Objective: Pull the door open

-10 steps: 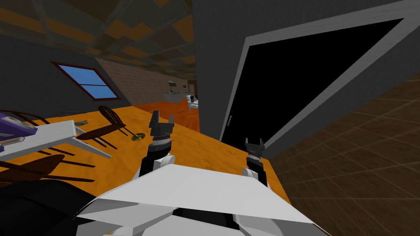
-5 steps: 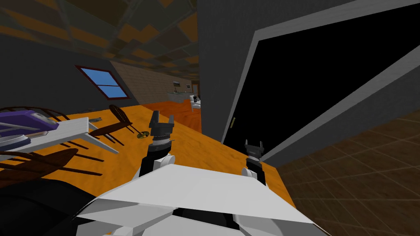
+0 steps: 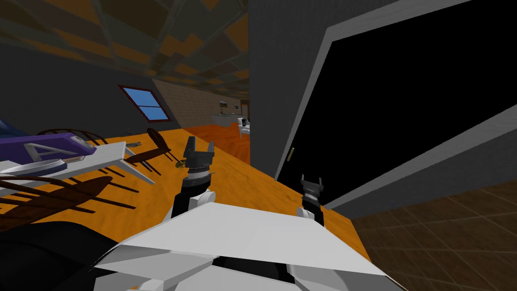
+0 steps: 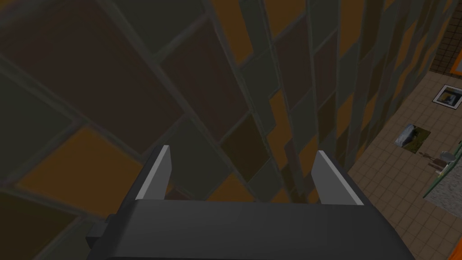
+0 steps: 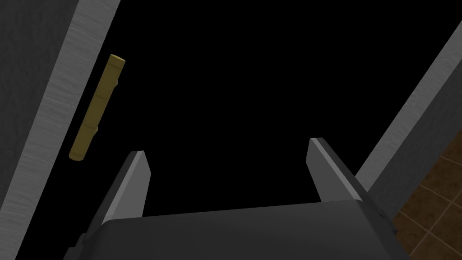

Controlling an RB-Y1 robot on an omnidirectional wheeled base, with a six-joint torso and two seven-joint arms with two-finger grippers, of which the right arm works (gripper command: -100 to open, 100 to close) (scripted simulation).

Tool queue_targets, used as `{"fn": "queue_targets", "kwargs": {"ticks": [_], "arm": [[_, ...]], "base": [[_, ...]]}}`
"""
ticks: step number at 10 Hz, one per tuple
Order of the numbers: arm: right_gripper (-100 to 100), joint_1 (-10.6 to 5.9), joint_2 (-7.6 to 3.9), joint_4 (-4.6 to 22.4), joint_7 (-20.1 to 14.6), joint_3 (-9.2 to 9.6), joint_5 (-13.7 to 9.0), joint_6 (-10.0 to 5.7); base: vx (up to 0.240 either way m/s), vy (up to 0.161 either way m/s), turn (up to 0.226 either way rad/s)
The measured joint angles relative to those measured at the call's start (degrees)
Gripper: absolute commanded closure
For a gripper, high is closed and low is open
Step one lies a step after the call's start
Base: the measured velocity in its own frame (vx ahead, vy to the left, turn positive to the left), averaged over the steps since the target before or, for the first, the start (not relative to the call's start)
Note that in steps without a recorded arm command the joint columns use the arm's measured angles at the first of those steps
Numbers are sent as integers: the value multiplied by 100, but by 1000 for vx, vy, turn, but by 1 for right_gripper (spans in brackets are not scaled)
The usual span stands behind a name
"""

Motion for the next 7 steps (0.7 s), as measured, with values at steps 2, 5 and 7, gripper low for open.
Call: {"fn": "queue_targets", "kwargs": {"ticks": [2,5,7], "arm": [[-100,-76,4,227,-220,-43,-115,-45],[-100,-204,14,642,-550,-86,-273,-153],[-100,-304,35,913,-752,-118,-375,-220]], "base": [[105,-27,121],[99,-25,109],[87,-39,112]]}}
